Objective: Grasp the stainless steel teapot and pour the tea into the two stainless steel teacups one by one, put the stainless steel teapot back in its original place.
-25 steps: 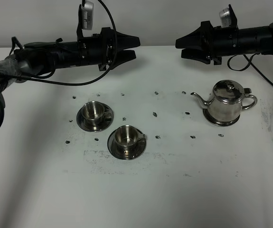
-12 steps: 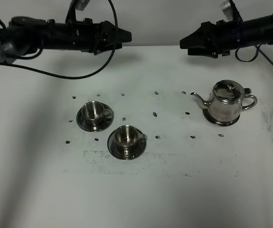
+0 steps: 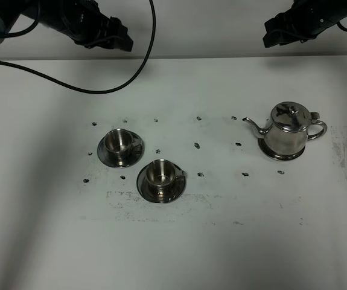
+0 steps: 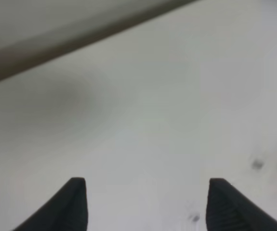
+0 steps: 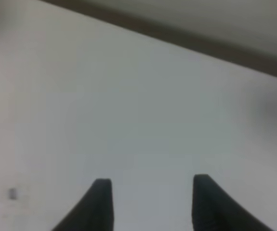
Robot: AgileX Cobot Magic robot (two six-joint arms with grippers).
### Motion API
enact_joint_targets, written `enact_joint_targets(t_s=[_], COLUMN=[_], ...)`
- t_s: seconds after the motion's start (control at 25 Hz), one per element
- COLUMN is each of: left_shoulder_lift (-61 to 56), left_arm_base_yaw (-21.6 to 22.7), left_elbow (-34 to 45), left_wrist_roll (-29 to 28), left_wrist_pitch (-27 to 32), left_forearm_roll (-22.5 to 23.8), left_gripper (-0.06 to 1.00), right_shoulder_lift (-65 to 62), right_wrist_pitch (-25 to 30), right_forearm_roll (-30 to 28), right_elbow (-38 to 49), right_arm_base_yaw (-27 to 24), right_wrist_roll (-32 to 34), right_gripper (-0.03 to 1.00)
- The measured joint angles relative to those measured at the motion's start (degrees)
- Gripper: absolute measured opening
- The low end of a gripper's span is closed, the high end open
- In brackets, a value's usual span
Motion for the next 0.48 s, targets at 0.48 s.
enact_joint_targets(t_s=[0.48], left_shoulder_lift=[-27.8], left_arm_base_yaw=[-1.0], left_elbow=[33.1], left_wrist_roll=[2.8], left_wrist_pitch=[-15.0], left_forearm_roll=[6.3], left_gripper=[0.44], right_shoulder_lift=[-24.6], right_wrist_pitch=[-0.3], right_forearm_roll=[-13.5], right_elbow=[24.9], right_arm_base_yaw=[2.3], right_wrist_roll=[3.7], right_gripper=[0.4])
